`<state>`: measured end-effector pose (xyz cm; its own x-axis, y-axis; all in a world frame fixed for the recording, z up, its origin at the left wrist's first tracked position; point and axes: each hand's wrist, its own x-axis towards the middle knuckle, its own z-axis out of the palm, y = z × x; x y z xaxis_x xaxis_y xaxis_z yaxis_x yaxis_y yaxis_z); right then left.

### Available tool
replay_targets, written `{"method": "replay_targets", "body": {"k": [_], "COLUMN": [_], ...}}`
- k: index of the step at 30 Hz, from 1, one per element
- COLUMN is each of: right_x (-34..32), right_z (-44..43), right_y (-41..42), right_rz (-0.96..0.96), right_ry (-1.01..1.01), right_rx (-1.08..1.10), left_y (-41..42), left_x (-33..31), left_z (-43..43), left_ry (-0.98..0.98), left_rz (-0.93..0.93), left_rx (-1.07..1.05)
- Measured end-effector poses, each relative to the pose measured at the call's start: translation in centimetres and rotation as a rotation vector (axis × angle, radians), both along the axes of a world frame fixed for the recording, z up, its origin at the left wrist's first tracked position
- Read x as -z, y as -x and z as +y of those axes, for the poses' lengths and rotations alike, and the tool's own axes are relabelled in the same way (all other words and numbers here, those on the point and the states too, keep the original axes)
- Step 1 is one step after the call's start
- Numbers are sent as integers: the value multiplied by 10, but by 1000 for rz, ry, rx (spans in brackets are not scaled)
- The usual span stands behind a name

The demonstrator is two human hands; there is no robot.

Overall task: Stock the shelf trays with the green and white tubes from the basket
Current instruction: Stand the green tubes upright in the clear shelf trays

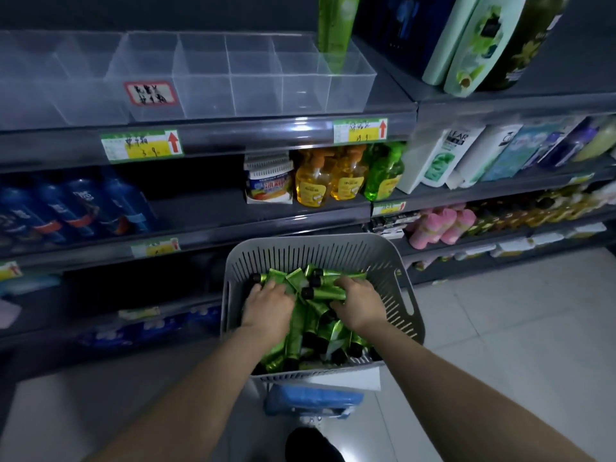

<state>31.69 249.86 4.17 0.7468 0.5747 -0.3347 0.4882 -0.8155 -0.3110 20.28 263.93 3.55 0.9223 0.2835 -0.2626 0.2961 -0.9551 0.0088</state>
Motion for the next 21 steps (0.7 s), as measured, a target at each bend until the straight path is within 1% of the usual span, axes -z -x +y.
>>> {"method": "replay_targets", "body": {"k": [5,9,11,14,17,21], "right_x": [32,51,62,74,80,82], "right_z": [2,6,9,14,20,25], "right_y": [-13,-25,-31,-40,-45,-47], "right_rz": [58,102,129,100,68,68], "right_ry": [59,130,168,235,277,291], "right_rx": [-21,-40,-38,-57,-82,-74], "left_y": [-11,-22,-25,-29,-33,-39], "left_x": [36,60,69,76,78,76], "left_z": [-16,-26,-27,-25,-24,-18], "left_ry": [111,289,328,304,305,424], "left_rz": [193,313,347,389,374,380], "left_rx": [-30,-149,-211,-220,-232,-306]}}
